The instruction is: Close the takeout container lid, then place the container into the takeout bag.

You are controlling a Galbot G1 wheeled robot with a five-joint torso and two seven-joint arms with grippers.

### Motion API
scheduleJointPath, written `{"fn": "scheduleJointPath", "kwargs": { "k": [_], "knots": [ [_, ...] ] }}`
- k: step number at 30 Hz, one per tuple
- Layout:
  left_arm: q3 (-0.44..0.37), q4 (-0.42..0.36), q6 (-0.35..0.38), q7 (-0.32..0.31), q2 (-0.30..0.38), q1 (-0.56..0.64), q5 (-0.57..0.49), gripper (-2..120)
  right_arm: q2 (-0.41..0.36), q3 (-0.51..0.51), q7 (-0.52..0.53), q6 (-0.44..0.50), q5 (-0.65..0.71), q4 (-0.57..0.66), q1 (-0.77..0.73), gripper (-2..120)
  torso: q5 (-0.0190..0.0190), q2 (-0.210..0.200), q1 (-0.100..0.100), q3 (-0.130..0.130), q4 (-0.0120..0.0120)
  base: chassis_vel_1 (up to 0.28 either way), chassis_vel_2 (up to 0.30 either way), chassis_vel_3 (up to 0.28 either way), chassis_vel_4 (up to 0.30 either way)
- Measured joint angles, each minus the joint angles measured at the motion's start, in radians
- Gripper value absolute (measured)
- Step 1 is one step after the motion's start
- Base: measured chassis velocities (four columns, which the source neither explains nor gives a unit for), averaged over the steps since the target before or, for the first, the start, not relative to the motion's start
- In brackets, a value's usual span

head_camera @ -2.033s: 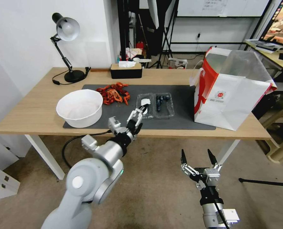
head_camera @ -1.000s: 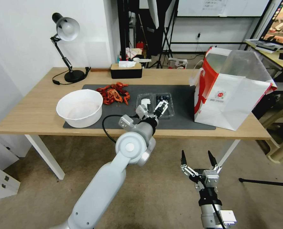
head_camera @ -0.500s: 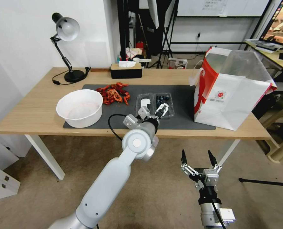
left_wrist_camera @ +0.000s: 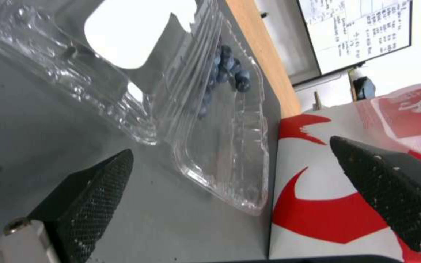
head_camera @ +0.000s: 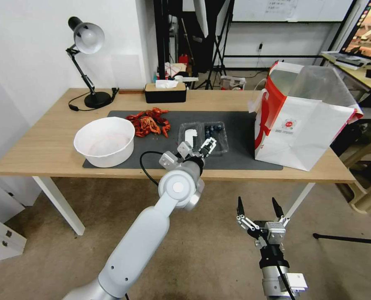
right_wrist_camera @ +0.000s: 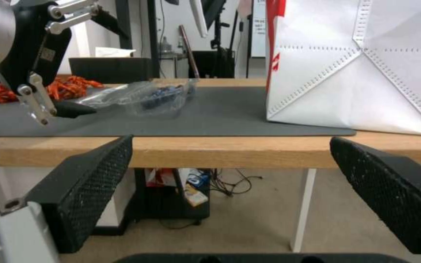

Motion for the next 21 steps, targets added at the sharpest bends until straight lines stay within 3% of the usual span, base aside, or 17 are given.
{"fn": "scheduleJointPath", "kwargs": {
  "k": [21],
  "knots": [
    [-0.017,0.039,-0.013,0.011,-0.010,-0.013,0.007,100,0.006,-0.001,0.000,0.009,-0.016,0.010,-0.018,100,0.0000,0.000,0.000,0.000,-0.0001,0.000,0.000,0.000,0.000]
  ]
}}
